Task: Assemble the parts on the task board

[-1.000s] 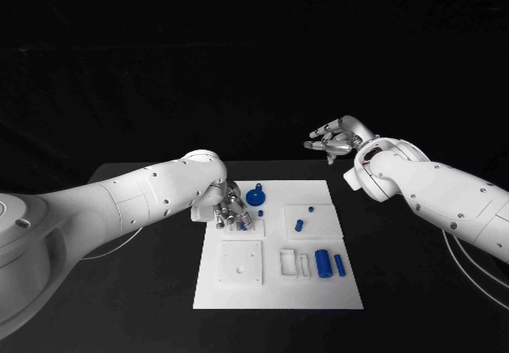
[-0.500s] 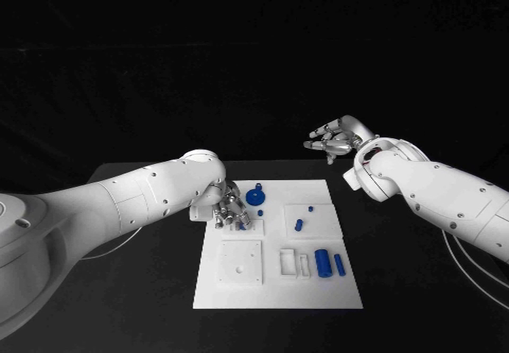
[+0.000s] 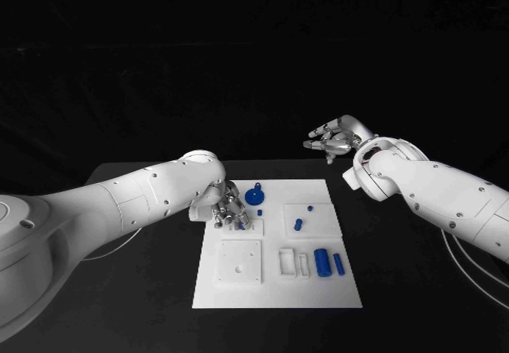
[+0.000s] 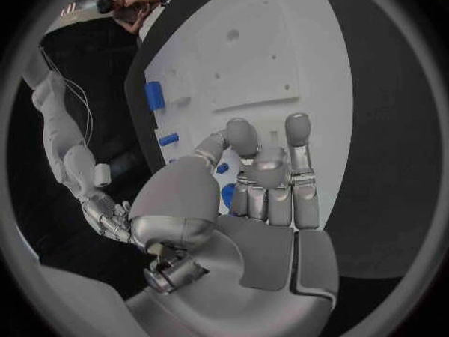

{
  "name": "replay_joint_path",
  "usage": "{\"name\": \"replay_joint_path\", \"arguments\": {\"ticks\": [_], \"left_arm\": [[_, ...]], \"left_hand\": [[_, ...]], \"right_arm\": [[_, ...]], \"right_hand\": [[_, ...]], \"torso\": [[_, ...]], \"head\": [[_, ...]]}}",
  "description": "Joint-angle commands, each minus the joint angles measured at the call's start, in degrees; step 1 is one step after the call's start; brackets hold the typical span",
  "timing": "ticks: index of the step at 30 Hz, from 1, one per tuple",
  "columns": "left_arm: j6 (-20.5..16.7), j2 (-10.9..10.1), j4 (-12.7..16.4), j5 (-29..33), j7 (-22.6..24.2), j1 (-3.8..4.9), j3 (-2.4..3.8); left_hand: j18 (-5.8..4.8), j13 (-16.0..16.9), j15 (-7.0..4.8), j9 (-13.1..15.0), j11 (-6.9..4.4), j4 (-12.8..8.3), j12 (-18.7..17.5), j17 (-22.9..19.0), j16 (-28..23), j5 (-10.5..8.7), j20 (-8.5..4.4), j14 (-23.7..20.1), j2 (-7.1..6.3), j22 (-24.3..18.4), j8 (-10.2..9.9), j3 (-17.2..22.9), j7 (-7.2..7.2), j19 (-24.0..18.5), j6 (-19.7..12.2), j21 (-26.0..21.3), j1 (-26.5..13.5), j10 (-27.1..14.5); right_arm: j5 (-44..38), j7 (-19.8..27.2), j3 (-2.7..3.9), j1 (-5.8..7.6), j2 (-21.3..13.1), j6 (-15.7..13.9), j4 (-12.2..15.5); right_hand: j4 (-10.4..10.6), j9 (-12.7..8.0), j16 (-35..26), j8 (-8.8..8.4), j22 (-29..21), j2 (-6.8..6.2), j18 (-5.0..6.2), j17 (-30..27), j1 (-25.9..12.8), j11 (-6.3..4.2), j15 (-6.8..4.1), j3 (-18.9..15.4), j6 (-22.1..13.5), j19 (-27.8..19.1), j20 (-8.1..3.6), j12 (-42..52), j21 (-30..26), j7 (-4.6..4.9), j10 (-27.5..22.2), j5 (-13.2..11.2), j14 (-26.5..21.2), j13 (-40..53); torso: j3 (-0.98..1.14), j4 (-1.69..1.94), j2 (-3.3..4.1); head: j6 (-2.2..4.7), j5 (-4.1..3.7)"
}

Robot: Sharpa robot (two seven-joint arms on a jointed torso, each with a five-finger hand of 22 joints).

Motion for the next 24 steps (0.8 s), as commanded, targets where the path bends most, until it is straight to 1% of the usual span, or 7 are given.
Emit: {"name": "replay_joint_path", "arguments": {"ticks": [1, 8, 12, 15, 20, 22, 24], "left_arm": [[0.1, 0.4, -0.6, -0.6, 0.2, -0.15, -0.04], [0.1, 1.1, -1.7, -0.6, 0.1, -0.50, -0.04], [0.5, 1.4, -2.0, -0.5, -0.2, -0.61, -0.03], [1.2, 1.5, -2.0, -0.3, -0.5, -0.65, -0.04], [2.6, 1.5, -1.7, -0.2, -0.9, -0.67, -0.04], [2.7, 1.5, -1.6, -0.2, -1.0, -0.67, -0.04], [2.5, 1.5, -1.6, -0.1, -1.1, -0.67, -0.05]], "left_hand": [[-1.16, -0.1, -0.09, 0.1, -1.86, -1.6, 0.1, -0.1, 0.2, 0.20, -0.09, -0.2, 1.89, 1.1, 0.3, 1.4, -7.28, -0.3, 7.7, 0.0, 2.0, 1.1], [-1.19, -0.1, -0.10, 0.2, -1.86, -1.5, 0.1, -0.1, 0.1, -0.07, -0.10, -0.2, 1.93, 1.1, 0.3, 1.4, -7.26, -0.3, 7.6, -0.1, 2.0, 1.1], [-1.19, -0.1, -0.09, 0.2, -1.84, -1.4, 0.0, -0.2, 0.1, -0.39, -0.09, -0.3, 1.95, 1.1, 0.3, 1.3, -7.25, -0.3, 7.6, -0.1, 2.1, 1.1], [-1.19, -0.1, -0.08, 0.1, -1.83, -1.4, 0.0, -0.4, 0.0, -0.62, -0.07, -0.3, 1.92, 1.1, 0.2, 1.2, -7.23, -0.3, 7.6, -0.1, 2.1, 1.1], [-1.19, -0.1, -0.04, 0.1, -1.80, -1.5, 0.0, -0.3, 0.0, -0.71, -0.02, -0.3, 1.84, 1.1, 0.1, 1.1, -7.21, -0.4, 7.6, -0.2, 2.3, 1.1], [-1.19, -0.1, -0.03, 0.1, -1.79, -1.5, -0.1, -0.3, 0.0, -0.71, -0.01, -0.4, 1.87, 1.1, 0.1, 1.1, -7.21, -0.4, 7.6, -0.2, 2.3, 1.1], [-1.18, -0.1, -0.03, 0.0, -1.79, -1.5, -0.1, -0.3, 0.0, -0.72, 0.00, -0.4, 1.90, 1.1, 0.1, 1.1, -7.20, -0.4, 7.6, -0.2, 2.3, 1.1]], "right_arm": [[-0.1, 0.5, 0.02, -0.02, 0.1, 0.6, 0.1], [-0.1, 0.5, 0.02, -0.02, 0.2, 0.6, 0.1], [-0.1, 0.5, 0.02, -0.02, 0.2, 0.7, 0.0], [-0.1, 0.5, 0.02, -0.03, 0.2, 0.7, 0.0], [-0.1, 0.5, 0.02, -0.03, 0.2, 0.8, 0.0], [-0.1, 0.5, 0.02, -0.03, 0.1, 0.8, 0.0], [-0.1, 0.5, 0.02, -0.04, 0.1, 0.8, 0.0]], "right_hand": [[0.0, 0.0, -0.3, -0.15, 0.1, 0.12, 0.72, 0.0, -0.5, -0.19, 0.02, 0.2, -0.2, 2.0, 0.09, 0.2, -0.3, 0.11, -0.2, 0.3, -0.4, -0.1], [0.0, 0.0, -0.3, -0.15, 0.1, 0.12, 0.72, 0.0, -0.5, -0.19, 0.02, 0.2, -0.2, 2.0, 0.09, 0.2, -0.3, 0.11, -0.2, 0.3, -0.4, -0.1], [0.0, 0.0, -0.3, -0.15, 0.1, 0.12, 0.72, 0.0, -0.5, -0.19, 0.02, 0.2, -0.2, 2.0, 0.09, 0.2, -0.3, 0.11, -0.2, 0.3, -0.4, -0.1], [0.0, 0.0, -0.3, -0.15, 0.1, 0.12, 0.72, 0.0, -0.5, -0.19, 0.02, 0.2, -0.2, 2.0, 0.09, 0.2, -0.3, 0.11, -0.2, 0.3, -0.4, -0.1], [0.0, 0.0, -0.3, -0.15, 0.1, 0.12, 0.72, 0.0, -0.5, -0.19, 0.02, 0.2, -0.2, 2.0, 0.09, 0.2, -0.3, 0.11, -0.2, 0.3, -0.4, -0.1], [0.0, 0.0, -0.3, -0.15, 0.1, 0.12, 0.72, 0.0, -0.5, -0.19, 0.02, 0.2, -0.2, 2.0, 0.09, 0.2, -0.3, 0.11, -0.2, 0.3, -0.4, -0.1], [0.0, 0.0, -0.3, -0.15, 0.1, 0.12, 0.72, 0.0, -0.5, -0.19, 0.02, 0.2, -0.2, 2.0, 0.09, 0.2, -0.3, 0.11, -0.2, 0.3, -0.4, -0.1]], "torso": [[0.05, 0.01, -0.01], [0.06, -0.04, 0.01], [0.06, 0.04, -0.02], [0.07, 0.11, -0.05], [0.07, 0.09, -0.04], [0.03, 0.08, -0.03], [0.05, 0.09, -0.04]], "head": [[-0.07, -0.07], [-0.02, -0.09], [-0.15, -0.20], [-0.21, -0.26], [-0.26, -0.33], [-0.22, -0.31], [-0.21, -0.31]]}}
